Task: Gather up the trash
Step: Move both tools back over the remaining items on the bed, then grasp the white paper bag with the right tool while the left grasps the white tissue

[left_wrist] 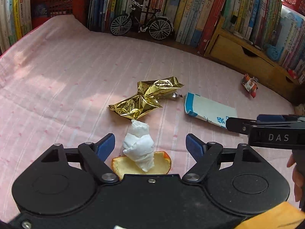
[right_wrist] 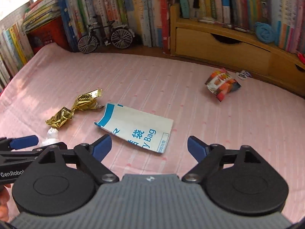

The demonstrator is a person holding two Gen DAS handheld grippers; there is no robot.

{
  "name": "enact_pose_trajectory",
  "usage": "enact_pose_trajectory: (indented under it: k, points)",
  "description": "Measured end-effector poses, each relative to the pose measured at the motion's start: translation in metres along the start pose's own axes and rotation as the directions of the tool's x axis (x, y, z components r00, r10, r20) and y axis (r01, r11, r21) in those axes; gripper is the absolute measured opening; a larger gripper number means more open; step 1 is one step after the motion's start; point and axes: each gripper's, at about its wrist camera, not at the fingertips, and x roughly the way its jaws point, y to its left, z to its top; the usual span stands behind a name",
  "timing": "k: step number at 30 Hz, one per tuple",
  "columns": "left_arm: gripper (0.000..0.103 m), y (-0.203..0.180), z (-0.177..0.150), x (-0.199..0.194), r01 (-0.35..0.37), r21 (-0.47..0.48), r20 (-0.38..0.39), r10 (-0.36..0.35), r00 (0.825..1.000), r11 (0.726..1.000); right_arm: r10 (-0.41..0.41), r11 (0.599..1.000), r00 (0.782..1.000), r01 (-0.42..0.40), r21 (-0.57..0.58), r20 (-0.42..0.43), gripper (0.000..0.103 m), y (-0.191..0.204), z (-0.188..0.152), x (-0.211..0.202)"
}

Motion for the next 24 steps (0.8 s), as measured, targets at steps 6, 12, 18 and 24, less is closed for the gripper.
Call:
enact_pose_trajectory:
  k: [6, 12, 18, 24]
  points:
    - [0.059, -0.015, 0.006, 0.02, -0.074, 0.071, 0.019, 0.073, 0.997, 0.995, 0.09, 0.984, 0.996, -0.09, -0.155, -0.003, 0.103, 0.0, 0.012, 0.063]
    - [0.041, -0.004, 0.02, 0.015, -0.098, -0.038, -0.035, 0.097, 0.995, 0.994, 0.176, 0.955, 0.984, -0.172, -0.243, -0.002, 0.078, 0.011, 0.024, 0.064]
    - [0.051, -0.007, 0.021, 0.011, -0.112, -0.033, -0.039, 0.111, 0.993, 0.993, 0.233, 0.956, 0.973, -0.23, -0.184, -0.008, 0.021, 0.004, 0.02, 0.047]
    - [0.043, -0.02, 0.013, 0.013, -0.155, -0.002, -0.052, 0.155, 0.987, 0.988, 0.292, 0.948, 0.956, -0.288, -0.137, 0.013, 0.078, -0.01, 0.017, 0.027]
